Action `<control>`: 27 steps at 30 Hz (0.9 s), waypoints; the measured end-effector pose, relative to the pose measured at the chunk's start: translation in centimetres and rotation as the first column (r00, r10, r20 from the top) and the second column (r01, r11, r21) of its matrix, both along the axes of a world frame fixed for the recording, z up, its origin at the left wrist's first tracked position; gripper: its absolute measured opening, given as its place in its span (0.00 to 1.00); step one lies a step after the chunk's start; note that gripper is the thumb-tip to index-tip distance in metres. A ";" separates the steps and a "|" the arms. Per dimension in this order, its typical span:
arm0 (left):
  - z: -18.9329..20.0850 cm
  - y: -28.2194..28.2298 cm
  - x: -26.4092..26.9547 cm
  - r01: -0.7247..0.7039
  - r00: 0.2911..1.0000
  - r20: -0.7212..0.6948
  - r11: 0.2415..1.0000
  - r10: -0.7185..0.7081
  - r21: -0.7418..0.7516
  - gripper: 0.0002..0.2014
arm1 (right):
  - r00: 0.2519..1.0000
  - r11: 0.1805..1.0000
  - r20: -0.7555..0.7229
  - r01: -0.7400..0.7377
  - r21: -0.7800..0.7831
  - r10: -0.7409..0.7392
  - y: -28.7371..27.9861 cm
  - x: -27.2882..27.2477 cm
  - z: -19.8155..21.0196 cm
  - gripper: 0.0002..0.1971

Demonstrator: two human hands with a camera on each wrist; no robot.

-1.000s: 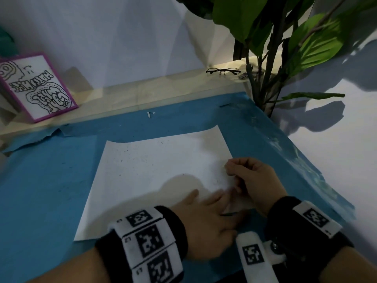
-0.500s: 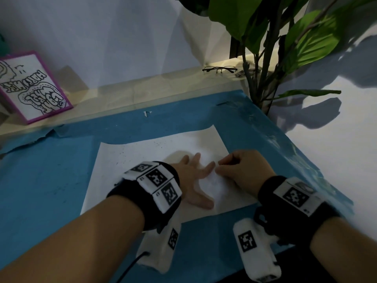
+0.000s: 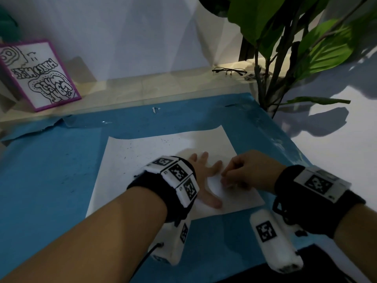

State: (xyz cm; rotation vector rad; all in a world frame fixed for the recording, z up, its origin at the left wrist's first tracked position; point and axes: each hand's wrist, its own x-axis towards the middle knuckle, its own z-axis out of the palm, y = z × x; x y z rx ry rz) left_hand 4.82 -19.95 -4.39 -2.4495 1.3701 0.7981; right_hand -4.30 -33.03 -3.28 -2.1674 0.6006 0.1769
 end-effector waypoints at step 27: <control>1.0 -0.6 -0.4 0.011 0.998 0.053 0.997 -0.015 0.078 0.52 | 0.999 0.995 0.034 0.026 -0.095 -0.023 -0.7 0.3 0.6 0.02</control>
